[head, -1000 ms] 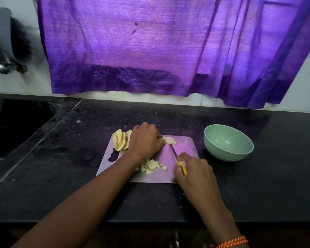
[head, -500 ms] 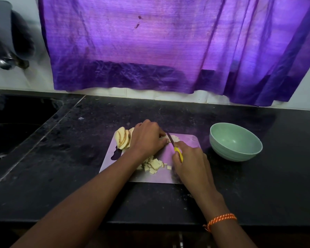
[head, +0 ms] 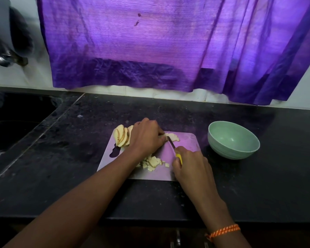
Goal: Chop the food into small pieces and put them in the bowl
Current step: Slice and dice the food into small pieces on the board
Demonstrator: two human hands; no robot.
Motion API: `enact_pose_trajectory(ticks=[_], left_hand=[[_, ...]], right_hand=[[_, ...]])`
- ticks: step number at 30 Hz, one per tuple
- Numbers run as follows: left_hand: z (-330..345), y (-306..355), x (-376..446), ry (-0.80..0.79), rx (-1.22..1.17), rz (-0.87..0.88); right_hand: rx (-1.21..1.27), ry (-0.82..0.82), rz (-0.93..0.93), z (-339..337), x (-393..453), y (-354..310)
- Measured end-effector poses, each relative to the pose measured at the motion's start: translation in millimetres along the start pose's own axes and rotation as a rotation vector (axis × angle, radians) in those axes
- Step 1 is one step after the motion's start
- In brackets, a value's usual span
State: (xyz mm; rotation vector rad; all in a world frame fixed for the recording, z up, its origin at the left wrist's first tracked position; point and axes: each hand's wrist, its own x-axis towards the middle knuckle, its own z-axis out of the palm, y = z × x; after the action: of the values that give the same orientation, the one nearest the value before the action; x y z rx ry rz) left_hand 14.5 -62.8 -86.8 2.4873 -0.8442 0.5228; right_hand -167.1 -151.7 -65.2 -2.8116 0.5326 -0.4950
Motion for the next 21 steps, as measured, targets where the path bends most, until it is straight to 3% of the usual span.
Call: enact_pose_trajectory(ticks=[10,21], left_hand=[[-7,-13,6,-0.034,-0.016,-0.008],[-7,-15,7,-0.037,0.012,-0.015]], right_hand=[[0.149,0.102,0.007,-2,-8,5],[0.122,0.055,-0.025,20,25,-5]])
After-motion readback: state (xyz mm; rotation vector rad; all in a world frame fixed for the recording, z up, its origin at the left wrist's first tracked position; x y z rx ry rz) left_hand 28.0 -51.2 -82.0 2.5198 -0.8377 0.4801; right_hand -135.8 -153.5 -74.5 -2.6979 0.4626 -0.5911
